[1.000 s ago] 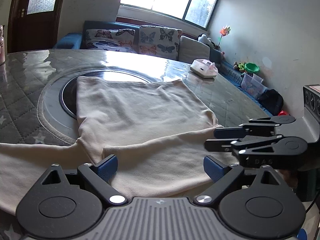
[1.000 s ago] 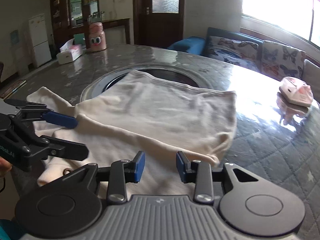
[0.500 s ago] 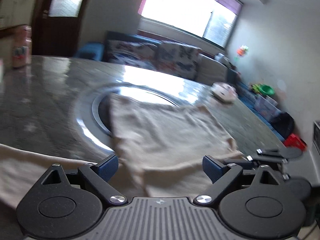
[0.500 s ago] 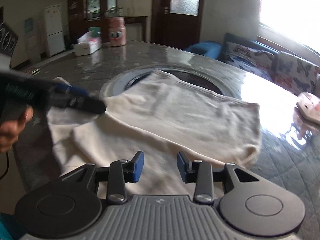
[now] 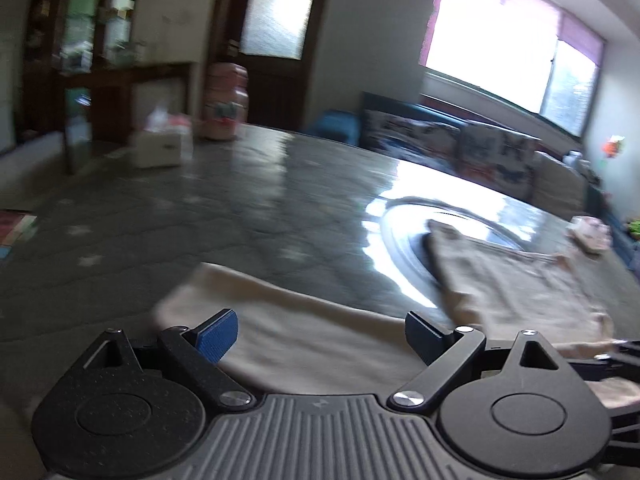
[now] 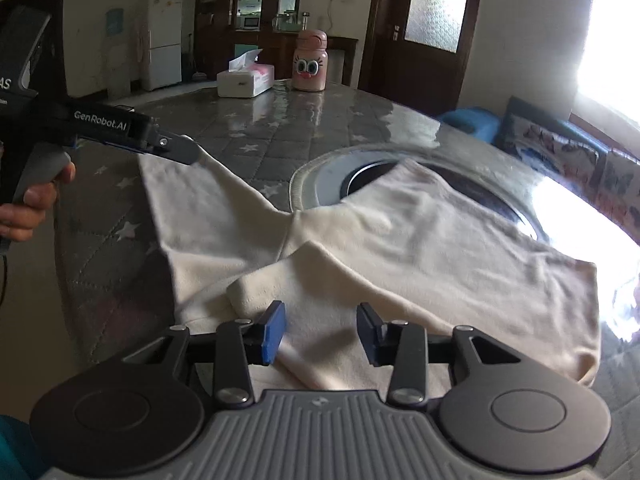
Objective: Fold clothes
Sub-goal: 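Close the left gripper on the other sleeve end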
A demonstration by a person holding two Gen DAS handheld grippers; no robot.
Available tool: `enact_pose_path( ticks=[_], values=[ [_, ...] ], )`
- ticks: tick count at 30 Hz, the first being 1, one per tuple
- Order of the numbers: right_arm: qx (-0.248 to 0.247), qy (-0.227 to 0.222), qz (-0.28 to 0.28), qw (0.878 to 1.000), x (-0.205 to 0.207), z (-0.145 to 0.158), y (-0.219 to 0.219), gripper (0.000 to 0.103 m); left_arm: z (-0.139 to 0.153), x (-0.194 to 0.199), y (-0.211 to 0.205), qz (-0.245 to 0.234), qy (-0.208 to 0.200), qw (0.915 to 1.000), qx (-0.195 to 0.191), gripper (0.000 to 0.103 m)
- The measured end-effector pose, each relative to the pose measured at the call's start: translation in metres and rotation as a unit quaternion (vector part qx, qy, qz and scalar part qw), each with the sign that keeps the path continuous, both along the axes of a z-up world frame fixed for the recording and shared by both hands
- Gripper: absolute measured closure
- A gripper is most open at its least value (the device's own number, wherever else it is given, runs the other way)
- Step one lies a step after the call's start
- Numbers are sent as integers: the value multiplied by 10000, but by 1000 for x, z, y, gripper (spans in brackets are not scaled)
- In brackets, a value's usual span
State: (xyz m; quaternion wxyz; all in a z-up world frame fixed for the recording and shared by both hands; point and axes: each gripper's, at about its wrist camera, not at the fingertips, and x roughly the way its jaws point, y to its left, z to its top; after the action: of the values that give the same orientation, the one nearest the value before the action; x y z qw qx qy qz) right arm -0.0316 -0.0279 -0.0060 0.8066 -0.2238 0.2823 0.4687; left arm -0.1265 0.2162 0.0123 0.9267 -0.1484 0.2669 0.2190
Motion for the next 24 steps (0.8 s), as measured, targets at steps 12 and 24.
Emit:
enact_pose_path(
  ticks=[12,24],
  values=[
    [36,25,-30,10000,-2,6,-5,53,-19,-8,42,1275,253,9910,-314,25],
    [167,3,-243,9996,-2,11,-21,48,-21,-3,47,1290,267,9906,-360,92]
  ],
)
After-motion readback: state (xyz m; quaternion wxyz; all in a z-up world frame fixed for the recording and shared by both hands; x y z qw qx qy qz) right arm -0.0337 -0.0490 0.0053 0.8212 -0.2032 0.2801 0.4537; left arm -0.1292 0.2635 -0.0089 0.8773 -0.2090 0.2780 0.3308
